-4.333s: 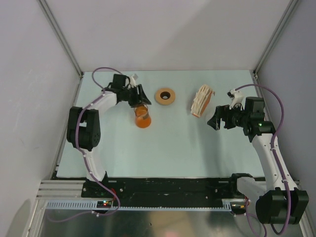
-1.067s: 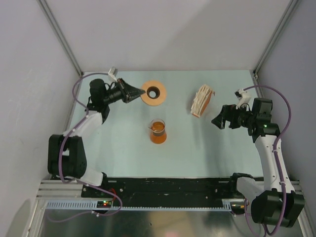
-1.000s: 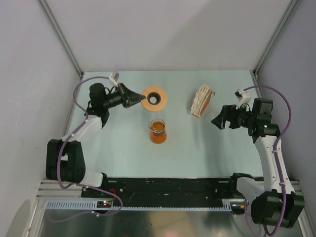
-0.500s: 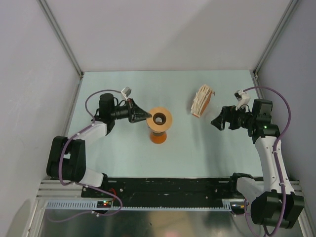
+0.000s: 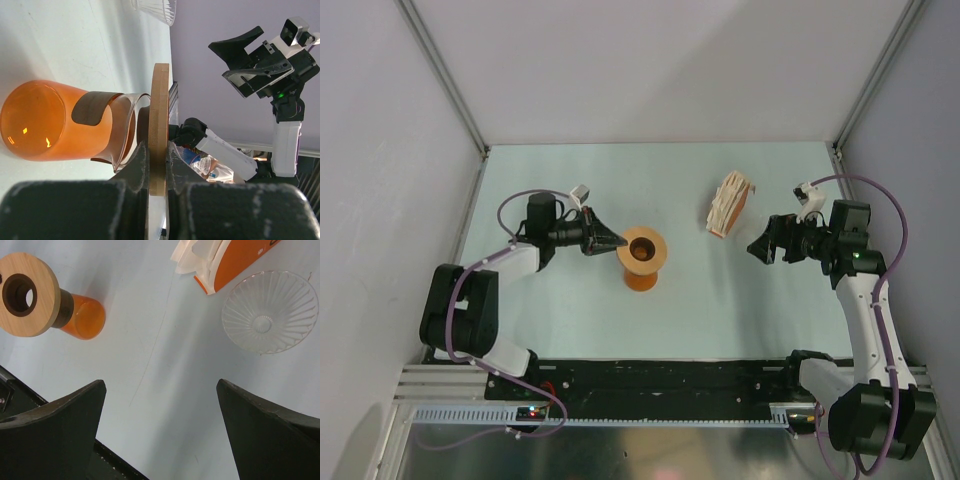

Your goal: Place the coffee filter in the dripper

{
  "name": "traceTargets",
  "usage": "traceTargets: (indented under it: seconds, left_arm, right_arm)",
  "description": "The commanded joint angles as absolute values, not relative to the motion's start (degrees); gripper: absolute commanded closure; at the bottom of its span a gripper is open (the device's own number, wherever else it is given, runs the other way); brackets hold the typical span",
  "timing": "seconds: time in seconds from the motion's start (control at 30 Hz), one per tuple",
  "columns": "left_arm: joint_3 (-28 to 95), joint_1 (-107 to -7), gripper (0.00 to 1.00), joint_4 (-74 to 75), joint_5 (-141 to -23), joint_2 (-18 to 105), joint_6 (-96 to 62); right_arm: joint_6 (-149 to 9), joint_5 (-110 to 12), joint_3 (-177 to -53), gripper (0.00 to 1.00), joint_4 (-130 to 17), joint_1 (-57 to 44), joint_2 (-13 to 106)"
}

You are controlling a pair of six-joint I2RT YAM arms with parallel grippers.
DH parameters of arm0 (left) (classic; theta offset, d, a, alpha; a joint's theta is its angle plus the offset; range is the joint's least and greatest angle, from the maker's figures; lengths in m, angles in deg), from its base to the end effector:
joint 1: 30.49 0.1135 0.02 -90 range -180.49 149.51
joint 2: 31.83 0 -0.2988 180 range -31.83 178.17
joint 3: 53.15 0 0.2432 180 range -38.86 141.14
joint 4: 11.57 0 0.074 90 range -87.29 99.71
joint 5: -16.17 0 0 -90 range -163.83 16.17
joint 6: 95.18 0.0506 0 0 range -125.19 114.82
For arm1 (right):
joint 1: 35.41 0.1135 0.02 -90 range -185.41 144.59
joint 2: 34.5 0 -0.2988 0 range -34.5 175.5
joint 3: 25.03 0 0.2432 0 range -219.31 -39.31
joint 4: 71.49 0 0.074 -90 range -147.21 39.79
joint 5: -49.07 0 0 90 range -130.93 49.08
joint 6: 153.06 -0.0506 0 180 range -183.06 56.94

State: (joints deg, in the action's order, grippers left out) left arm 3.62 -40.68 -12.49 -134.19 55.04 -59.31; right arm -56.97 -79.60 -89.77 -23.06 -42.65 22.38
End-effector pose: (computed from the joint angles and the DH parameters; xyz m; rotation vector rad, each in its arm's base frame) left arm 0.2880 -0.0965 0.2416 -0.1240 2.2730 -1.7337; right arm 0.1864 0.0082 0.3232 -0.3244 2.1452 0.6320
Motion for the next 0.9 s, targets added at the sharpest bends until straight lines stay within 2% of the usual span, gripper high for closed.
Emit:
traceTargets:
  seconds: [0.0, 0.33, 0.53, 0.77, 0.87]
  left_arm:
    - [6.4, -40.0, 1.0, -12.9, -135.8, 54.7, -57.7]
    - [6.1, -38.1, 0.97, -12.6, -135.3, 55.0, -57.5]
    - [6.6, -38.1, 0.72, -10.3, -134.3, 56.0, -55.9]
    - [7.4, -37.2, 0.55, -5.1, -132.1, 55.8, -51.9]
    - [7.9, -37.1, 0.44, -2.1, -131.0, 55.3, -49.7]
  right_arm:
    - [-55.9, -80.2, -89.9, 0.0, -23.1, -42.9, 22.6]
    - [-55.9, -80.6, -89.9, 0.0, -23.1, -42.9, 22.8]
    - [-55.9, -80.7, -89.9, 0.0, -23.0, -42.9, 22.8]
    - [-55.9, -80.9, -89.9, 0.0, -23.1, -42.9, 22.8]
    - [-55.9, -81.0, -89.9, 0.0, -23.0, -42.9, 22.8]
